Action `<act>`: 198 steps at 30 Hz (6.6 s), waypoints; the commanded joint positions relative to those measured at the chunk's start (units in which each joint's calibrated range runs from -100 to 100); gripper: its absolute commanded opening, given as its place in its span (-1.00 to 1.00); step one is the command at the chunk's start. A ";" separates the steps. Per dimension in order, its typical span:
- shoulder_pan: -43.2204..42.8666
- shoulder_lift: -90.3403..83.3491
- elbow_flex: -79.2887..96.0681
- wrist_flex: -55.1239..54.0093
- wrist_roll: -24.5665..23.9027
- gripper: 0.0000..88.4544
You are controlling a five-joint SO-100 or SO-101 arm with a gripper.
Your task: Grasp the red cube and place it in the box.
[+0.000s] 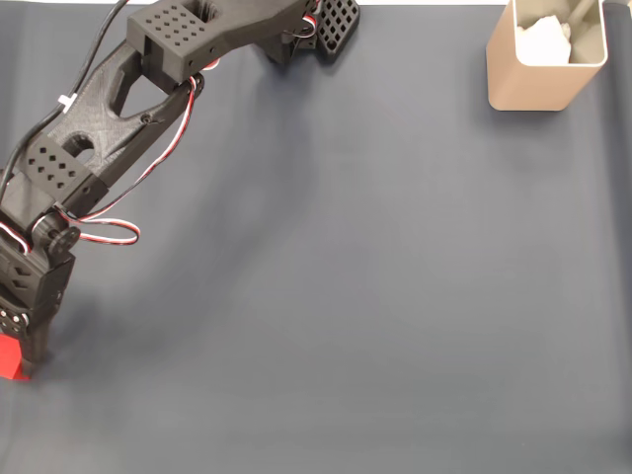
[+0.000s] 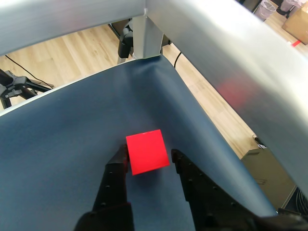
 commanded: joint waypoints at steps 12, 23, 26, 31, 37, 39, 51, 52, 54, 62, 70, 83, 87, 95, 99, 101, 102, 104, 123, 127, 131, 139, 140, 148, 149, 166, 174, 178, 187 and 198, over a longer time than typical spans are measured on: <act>0.00 -2.43 -1.50 -1.11 -0.49 -0.65; -0.43 -5.72 2.60 -1.44 -2.39 -0.37; -0.50 -6.41 3.52 -1.36 -2.15 -0.44; -0.35 -6.50 4.52 -0.86 -1.66 -0.61; -0.35 -6.76 5.07 0.28 -1.32 -0.70; -0.43 -7.02 5.07 1.02 -1.37 -0.73; -0.71 -10.05 6.44 3.64 -0.88 -0.85; -0.71 -10.31 6.62 3.73 -0.88 -0.86; -0.85 -10.83 6.71 4.22 -0.88 -0.87; -1.21 -12.83 7.26 6.43 -1.07 -0.89; -1.56 -17.33 10.36 9.14 -0.98 -0.92; -3.83 -37.26 30.71 10.94 -1.03 -0.97; -4.62 -44.63 38.83 10.37 -1.07 -0.99; -8.10 -63.61 60.63 6.84 -1.32 -0.99; -10.37 -70.62 67.02 6.84 -1.76 -0.99; -11.50 -74.00 70.12 6.84 -1.71 -0.99; -12.00 -75.65 71.67 6.84 -1.66 -0.99; -13.21 -79.03 74.78 6.84 -1.42 -0.99; -30.40 -96.10 84.36 17.41 -1.66 -0.99; -33.66 -97.92 85.18 18.64 -1.76 -0.99; -37.14 -99.65 85.91 19.14 -1.56 -0.99; -45.38 -100.87 85.82 21.43 -1.32 -0.99; -46.59 -100.95 85.82 21.68 -1.32 -0.99; -55.97 -101.73 85.09 23.64 -1.32 -0.99; -57.31 -101.82 84.81 24.30 -1.51 -0.99; -74.93 -102.43 84.63 28.07 -3.66 -1.00; -81.46 -101.47 85.09 27.58 -2.49 -1.00; -84.66 -101.47 85.27 27.58 -1.95 -1.00; -89.77 -100.78 86.00 27.58 -1.22 -1.00; -95.03 -97.40 86.45 25.78 0.39 -1.00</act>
